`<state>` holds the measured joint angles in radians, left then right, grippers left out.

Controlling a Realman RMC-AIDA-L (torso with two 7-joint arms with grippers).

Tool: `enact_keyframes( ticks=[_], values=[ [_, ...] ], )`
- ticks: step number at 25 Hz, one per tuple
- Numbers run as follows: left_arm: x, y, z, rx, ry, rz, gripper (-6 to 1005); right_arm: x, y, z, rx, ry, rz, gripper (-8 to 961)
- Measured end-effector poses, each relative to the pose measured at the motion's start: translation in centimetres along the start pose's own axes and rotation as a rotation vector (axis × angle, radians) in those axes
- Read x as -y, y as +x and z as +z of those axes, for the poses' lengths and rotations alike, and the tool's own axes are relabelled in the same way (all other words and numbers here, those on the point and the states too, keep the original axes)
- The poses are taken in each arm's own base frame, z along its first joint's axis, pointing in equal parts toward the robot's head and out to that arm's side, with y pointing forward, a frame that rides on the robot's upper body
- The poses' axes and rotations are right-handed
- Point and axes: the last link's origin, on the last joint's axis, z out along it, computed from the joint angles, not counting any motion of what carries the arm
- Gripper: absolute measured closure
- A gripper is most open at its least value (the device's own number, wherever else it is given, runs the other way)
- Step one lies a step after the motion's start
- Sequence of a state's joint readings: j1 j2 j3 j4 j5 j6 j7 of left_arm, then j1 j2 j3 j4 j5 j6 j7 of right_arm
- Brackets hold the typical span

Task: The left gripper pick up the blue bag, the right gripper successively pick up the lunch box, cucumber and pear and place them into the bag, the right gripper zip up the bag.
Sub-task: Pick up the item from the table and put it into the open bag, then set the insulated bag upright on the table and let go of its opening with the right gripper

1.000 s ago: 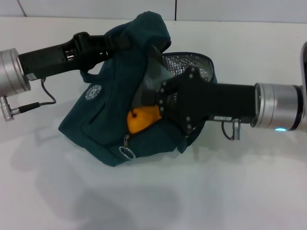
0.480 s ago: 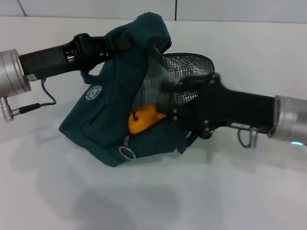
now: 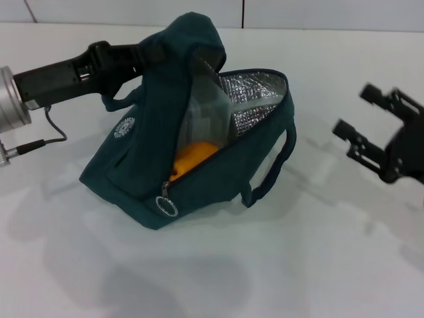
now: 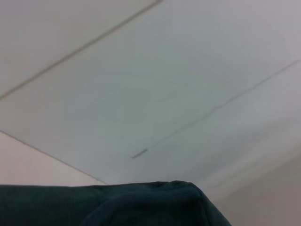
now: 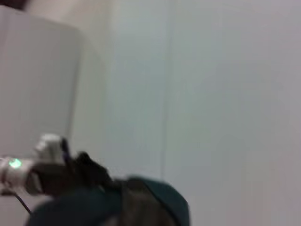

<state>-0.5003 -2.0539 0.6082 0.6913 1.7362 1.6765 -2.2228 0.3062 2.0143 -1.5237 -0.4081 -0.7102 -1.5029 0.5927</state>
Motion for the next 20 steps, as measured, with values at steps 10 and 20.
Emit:
enact_keyframes(
  ticks=[10, 20],
  values=[
    [0.2, 0.1, -0.2, -0.011, 0.011, -0.004, 925, 1.2, 2.7, 2.2, -0.176, 0.023, 0.013, 284],
    [0.2, 0.0, 0.0, -0.008, 0.008, -0.005, 925, 1.4, 4.2, 6.8, -0.340, -0.042, 0.020, 285]
  ],
)
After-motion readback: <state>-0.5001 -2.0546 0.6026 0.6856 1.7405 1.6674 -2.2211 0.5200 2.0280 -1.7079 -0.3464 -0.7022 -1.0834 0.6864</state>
